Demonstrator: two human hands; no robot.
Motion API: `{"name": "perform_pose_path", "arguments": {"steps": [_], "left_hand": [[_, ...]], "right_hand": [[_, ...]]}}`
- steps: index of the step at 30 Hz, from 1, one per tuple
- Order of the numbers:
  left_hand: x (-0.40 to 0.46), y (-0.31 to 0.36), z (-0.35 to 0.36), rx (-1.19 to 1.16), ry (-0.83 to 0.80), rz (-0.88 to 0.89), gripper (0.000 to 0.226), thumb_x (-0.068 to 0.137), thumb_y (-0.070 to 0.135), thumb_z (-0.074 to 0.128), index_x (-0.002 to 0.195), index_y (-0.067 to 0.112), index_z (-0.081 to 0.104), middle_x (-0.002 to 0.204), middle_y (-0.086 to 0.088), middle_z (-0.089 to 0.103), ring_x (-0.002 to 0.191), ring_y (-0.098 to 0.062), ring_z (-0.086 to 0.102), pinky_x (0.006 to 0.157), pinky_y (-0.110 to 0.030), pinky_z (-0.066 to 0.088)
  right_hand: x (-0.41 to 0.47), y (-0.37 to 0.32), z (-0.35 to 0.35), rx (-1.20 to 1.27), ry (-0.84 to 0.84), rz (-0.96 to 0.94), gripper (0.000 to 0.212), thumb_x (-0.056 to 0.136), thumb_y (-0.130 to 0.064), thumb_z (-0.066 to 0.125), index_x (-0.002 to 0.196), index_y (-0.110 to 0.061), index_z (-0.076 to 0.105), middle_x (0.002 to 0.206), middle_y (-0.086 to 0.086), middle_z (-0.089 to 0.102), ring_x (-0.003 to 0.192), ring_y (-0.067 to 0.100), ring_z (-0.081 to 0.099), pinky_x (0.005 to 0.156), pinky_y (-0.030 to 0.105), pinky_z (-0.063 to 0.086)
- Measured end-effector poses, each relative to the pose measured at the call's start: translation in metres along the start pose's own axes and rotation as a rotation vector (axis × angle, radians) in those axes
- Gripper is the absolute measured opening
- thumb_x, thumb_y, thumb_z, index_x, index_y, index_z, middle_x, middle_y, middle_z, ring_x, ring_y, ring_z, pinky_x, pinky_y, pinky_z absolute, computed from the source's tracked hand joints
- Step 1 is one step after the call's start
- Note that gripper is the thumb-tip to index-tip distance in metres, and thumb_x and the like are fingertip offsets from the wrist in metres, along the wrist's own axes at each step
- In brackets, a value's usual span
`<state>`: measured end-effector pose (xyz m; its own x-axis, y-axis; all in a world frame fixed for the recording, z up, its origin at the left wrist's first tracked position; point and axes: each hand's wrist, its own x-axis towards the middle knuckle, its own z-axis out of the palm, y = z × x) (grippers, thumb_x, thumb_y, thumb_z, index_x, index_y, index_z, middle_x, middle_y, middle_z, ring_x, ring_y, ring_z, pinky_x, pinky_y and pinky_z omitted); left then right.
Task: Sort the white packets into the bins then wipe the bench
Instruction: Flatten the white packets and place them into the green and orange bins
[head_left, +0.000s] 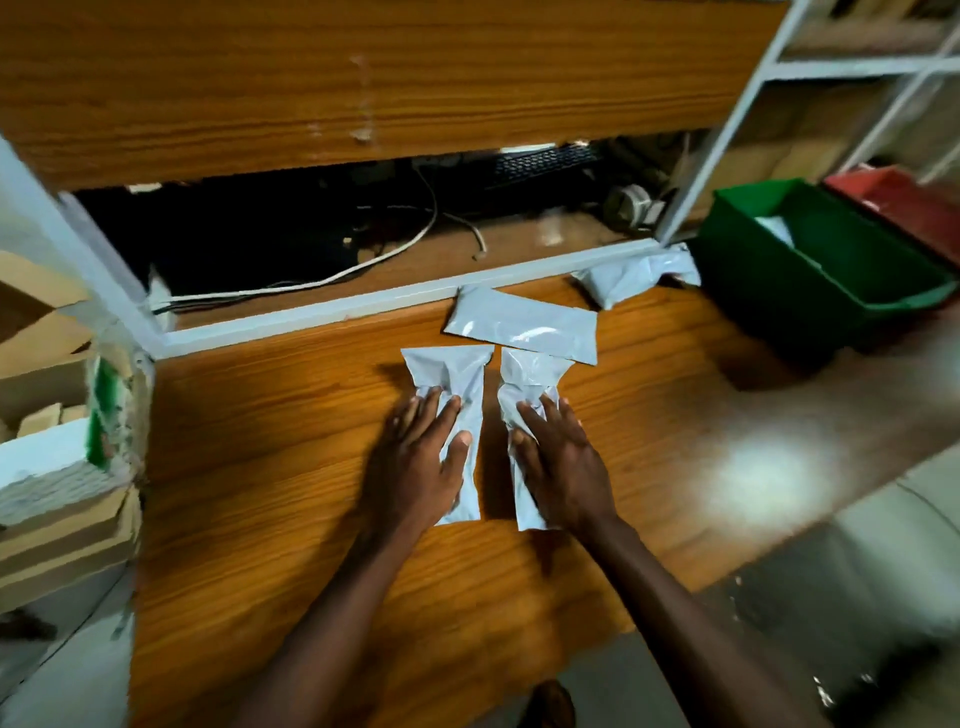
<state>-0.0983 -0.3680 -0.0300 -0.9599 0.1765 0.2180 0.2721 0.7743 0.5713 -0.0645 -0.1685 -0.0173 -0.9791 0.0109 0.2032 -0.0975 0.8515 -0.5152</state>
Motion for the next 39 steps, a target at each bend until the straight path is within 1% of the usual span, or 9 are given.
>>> {"name": "perform_pose_path", "arguments": {"steps": [5,11,15,19,24,27,33,36,39], "left_hand": [[0.008,0.074,0.043,-0.08,-0.092,0.138,0.06,0.097,0.059,0.025,0.147,0.03,0.042,0.159,0.003,0.031,0.15,-0.021,0.018,0.119,-0.049,0.025],[0.009,0.179,0.107,-0.149,-0.2,0.258,0.054,0.098,0.05,0.037,0.148,0.03,0.042,0.16,0.005,0.027,0.15,-0.019,0.017,0.121,-0.034,0.014],[0.004,0.253,0.152,-0.257,-0.278,0.313,0.055,0.098,0.046,0.039,0.149,0.026,0.041,0.16,0.004,0.027,0.15,-0.016,0.017,0.122,-0.039,0.021],[0.001,0.321,0.197,-0.209,-0.299,0.383,0.054,0.1,0.047,0.037,0.15,0.028,0.039,0.159,0.004,0.029,0.149,-0.017,0.022,0.121,-0.043,0.025],[0.0,0.399,0.244,-0.139,-0.362,0.476,0.056,0.098,0.049,0.033,0.15,0.029,0.038,0.16,0.004,0.029,0.15,-0.02,0.02,0.115,-0.043,0.031],[0.007,0.435,0.274,-0.163,-0.417,0.493,0.057,0.097,0.048,0.033,0.151,0.03,0.036,0.16,0.004,0.028,0.151,-0.02,0.017,0.112,-0.044,0.034],[0.046,0.51,0.347,-0.191,-0.421,0.535,0.053,0.101,0.045,0.036,0.152,0.029,0.033,0.162,0.004,0.023,0.151,-0.022,0.016,0.114,-0.042,0.03],[0.076,0.548,0.391,-0.178,-0.449,0.55,0.053,0.102,0.045,0.034,0.152,0.03,0.032,0.163,0.003,0.021,0.151,-0.022,0.013,0.117,-0.043,0.025],[0.103,0.587,0.426,-0.165,-0.477,0.544,0.053,0.101,0.044,0.032,0.152,0.028,0.035,0.162,0.0,0.025,0.15,-0.026,0.018,0.119,-0.044,0.023]], "right_hand": [[-0.036,0.058,-0.056,-0.038,0.113,0.154,0.052,0.102,-0.054,0.034,0.15,-0.034,0.042,0.163,0.0,0.026,0.153,0.02,0.013,0.113,0.042,0.035],[-0.081,0.139,-0.128,-0.05,0.172,0.311,0.058,0.1,-0.055,0.031,0.152,-0.031,0.038,0.164,0.004,0.025,0.154,0.025,0.012,0.119,0.046,0.028],[-0.112,0.201,-0.17,-0.058,0.25,0.367,0.054,0.101,-0.052,0.034,0.148,-0.029,0.046,0.16,0.004,0.035,0.151,0.029,0.022,0.113,0.047,0.038],[-0.145,0.258,-0.21,-0.055,0.335,0.434,0.046,0.102,-0.043,0.045,0.145,-0.027,0.049,0.156,0.003,0.041,0.148,0.027,0.029,0.108,0.045,0.043],[-0.174,0.32,-0.254,-0.08,0.421,0.519,0.046,0.103,-0.04,0.048,0.148,-0.033,0.044,0.16,-0.005,0.035,0.15,0.021,0.024,0.106,0.04,0.043],[-0.18,0.354,-0.277,-0.083,0.443,0.558,0.047,0.104,-0.042,0.046,0.15,-0.034,0.043,0.161,-0.004,0.033,0.15,0.022,0.024,0.109,0.041,0.04],[-0.164,0.448,-0.318,-0.09,0.424,0.608,0.051,0.104,-0.05,0.038,0.153,-0.04,0.033,0.165,-0.008,0.021,0.153,0.024,0.016,0.117,0.044,0.032],[-0.148,0.502,-0.34,-0.093,0.428,0.643,0.052,0.103,-0.051,0.039,0.153,-0.041,0.032,0.164,-0.008,0.02,0.153,0.025,0.016,0.115,0.045,0.034],[-0.131,0.544,-0.367,-0.102,0.421,0.671,0.058,0.1,-0.06,0.029,0.152,-0.037,0.037,0.164,-0.002,0.025,0.152,0.03,0.02,0.114,0.048,0.038]]}}
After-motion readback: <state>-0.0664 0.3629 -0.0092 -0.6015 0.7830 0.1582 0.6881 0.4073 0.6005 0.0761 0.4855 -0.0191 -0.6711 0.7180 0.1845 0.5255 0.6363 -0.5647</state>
